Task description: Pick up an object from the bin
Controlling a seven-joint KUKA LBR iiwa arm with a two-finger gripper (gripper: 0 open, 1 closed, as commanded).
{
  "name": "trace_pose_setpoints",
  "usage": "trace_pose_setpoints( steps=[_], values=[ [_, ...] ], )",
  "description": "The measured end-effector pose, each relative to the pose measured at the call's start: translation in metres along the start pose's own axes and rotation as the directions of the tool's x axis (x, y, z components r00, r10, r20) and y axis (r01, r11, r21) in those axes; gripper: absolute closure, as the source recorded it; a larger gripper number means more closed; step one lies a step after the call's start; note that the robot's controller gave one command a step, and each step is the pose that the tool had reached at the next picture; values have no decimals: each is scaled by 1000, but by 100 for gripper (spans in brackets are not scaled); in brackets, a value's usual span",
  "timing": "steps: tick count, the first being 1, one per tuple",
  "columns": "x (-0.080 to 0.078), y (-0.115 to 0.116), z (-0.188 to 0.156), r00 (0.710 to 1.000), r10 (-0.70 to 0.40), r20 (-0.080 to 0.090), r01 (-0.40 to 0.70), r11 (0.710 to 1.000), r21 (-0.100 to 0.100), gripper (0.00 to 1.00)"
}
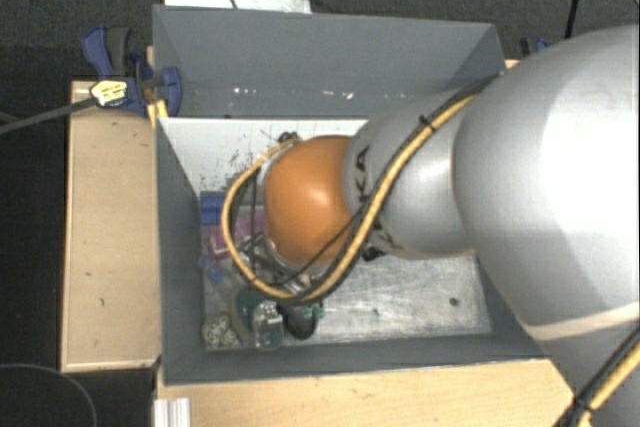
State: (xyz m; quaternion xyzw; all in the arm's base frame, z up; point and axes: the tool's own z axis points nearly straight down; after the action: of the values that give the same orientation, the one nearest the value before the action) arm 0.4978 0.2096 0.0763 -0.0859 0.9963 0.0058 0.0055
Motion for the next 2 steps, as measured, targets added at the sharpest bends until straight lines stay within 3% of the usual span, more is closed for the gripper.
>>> trace_pose_setpoints(
  steps=[1, 2],
  values=[
    [3, 0, -1, 1000, 5, -13, -5, 1000, 4, 100],
    [-8, -8, -121, 996, -88, -3, 88, 996, 9, 100]
  ],
)
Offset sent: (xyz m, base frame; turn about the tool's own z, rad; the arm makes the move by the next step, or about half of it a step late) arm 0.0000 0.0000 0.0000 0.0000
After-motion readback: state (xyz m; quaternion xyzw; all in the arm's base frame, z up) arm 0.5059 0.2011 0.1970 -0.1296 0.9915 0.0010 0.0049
